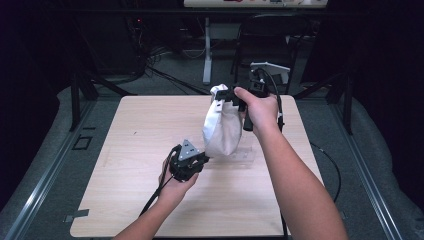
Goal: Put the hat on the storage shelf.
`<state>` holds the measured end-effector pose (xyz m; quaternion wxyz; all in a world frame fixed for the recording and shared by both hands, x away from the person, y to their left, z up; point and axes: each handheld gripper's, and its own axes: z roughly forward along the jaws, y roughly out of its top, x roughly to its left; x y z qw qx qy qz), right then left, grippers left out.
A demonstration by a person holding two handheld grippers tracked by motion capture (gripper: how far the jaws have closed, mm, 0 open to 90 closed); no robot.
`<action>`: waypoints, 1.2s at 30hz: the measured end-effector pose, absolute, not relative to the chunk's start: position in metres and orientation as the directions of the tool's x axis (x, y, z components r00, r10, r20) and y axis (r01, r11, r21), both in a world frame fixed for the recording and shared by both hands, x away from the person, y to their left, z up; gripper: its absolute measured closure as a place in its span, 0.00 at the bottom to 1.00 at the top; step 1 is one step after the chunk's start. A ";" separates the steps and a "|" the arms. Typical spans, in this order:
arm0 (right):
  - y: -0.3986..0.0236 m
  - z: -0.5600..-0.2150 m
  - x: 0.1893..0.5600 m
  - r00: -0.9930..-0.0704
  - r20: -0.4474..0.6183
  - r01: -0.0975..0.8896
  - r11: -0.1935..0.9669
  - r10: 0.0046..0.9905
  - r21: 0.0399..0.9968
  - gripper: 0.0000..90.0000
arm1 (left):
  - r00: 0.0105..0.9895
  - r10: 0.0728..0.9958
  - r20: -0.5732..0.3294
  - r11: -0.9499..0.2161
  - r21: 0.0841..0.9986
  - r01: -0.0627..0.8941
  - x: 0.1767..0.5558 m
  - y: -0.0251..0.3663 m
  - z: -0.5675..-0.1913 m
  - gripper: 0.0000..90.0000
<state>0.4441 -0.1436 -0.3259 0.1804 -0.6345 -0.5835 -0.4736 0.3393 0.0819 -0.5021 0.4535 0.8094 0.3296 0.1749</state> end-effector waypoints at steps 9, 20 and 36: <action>-0.135 -0.337 0.447 -0.130 0.805 0.922 -0.229 0.579 0.314 0.92 | 0.694 0.719 -0.043 -0.340 0.849 0.405 0.339 0.088 -0.509 0.95; -0.136 -0.348 0.446 -0.129 0.788 0.929 -0.204 0.602 0.309 0.92 | 0.692 0.719 -0.057 -0.344 0.836 0.427 0.340 0.091 -0.516 0.95; -0.135 -0.359 0.447 -0.119 0.770 0.933 -0.194 0.627 0.302 0.92 | 0.681 0.729 -0.069 -0.348 0.819 0.456 0.341 0.095 -0.528 0.92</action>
